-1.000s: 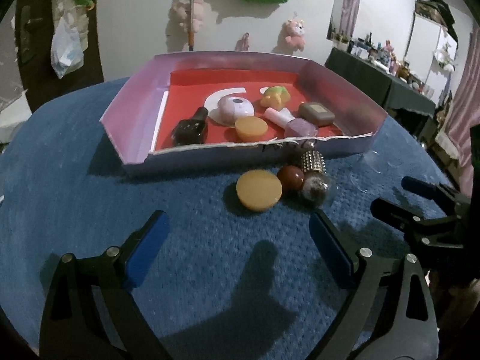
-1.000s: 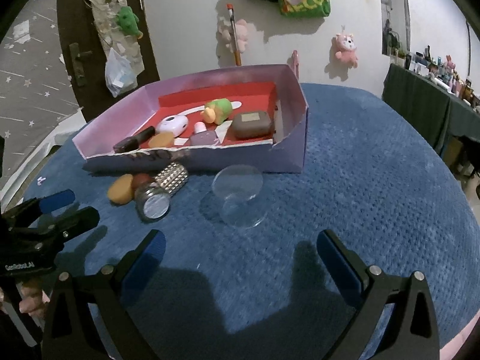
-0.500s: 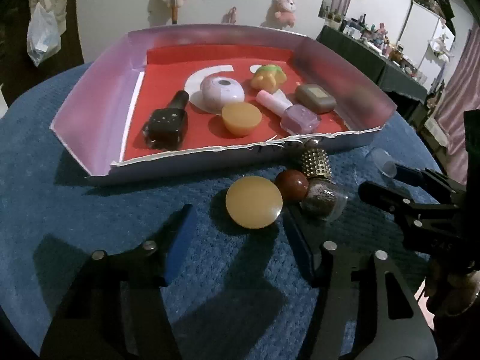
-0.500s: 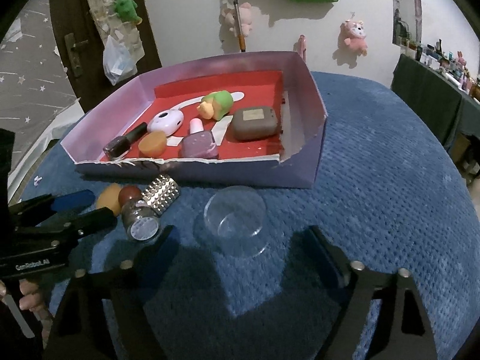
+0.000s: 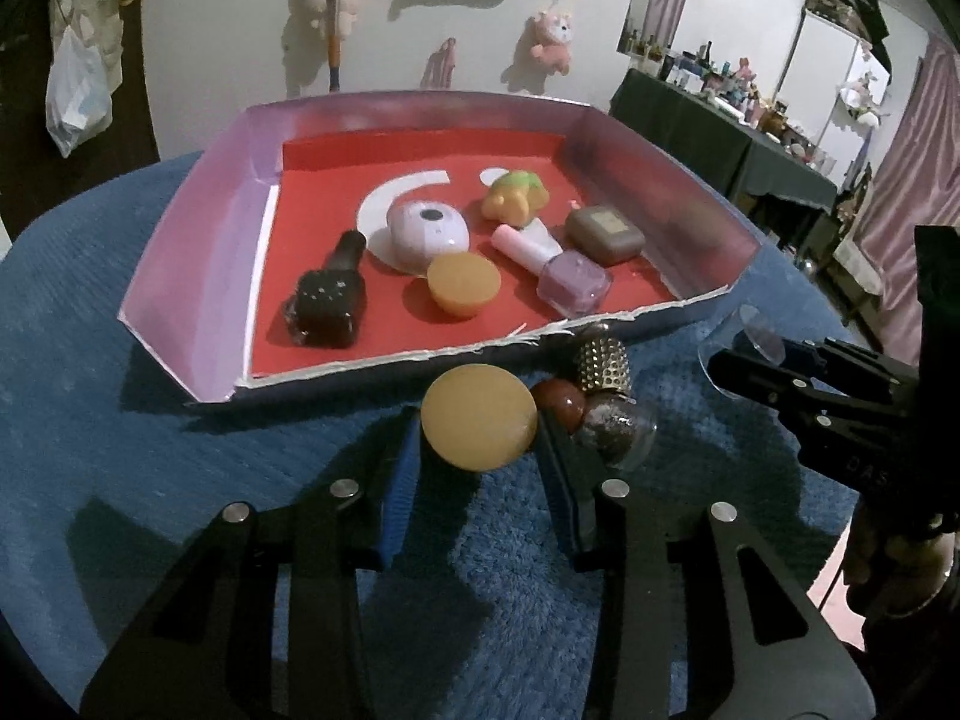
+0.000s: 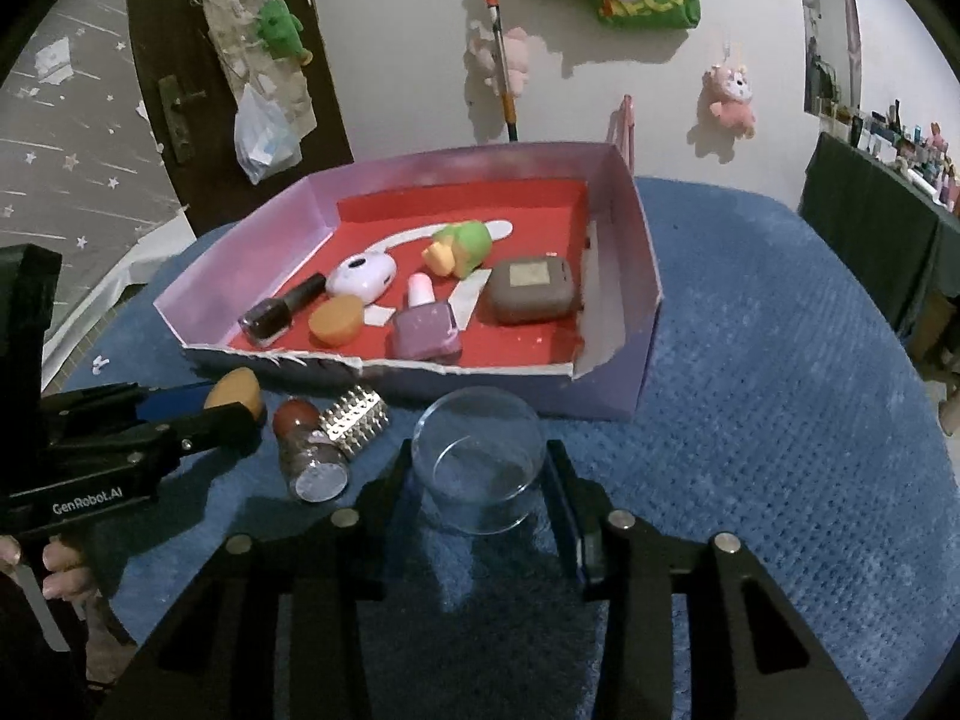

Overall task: Organize rigid objects
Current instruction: 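Grasp the tan round compact with the left gripper while the right gripper grasps the clear cup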

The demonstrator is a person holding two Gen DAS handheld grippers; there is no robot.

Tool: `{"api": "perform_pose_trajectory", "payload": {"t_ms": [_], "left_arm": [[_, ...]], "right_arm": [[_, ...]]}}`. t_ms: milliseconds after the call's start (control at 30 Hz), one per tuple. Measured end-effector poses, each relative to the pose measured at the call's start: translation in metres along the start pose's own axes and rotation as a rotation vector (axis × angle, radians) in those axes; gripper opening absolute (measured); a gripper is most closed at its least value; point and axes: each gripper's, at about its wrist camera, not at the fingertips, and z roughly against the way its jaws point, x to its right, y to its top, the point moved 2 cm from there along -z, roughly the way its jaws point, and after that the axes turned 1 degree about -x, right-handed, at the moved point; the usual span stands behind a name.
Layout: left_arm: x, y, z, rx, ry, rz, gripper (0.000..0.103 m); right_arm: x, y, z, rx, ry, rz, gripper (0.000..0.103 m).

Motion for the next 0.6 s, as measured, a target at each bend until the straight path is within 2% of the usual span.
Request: {"api": "perform_pose_trajectory", "payload": {"t_ms": [600], "left_arm": [[-0.010, -0.002, 0.015, 0.020, 0.002, 0.019, 0.036]], "right_arm": [[-0.004, -0.002, 0.000, 0.000, 0.027, -0.010, 0.042]]}}
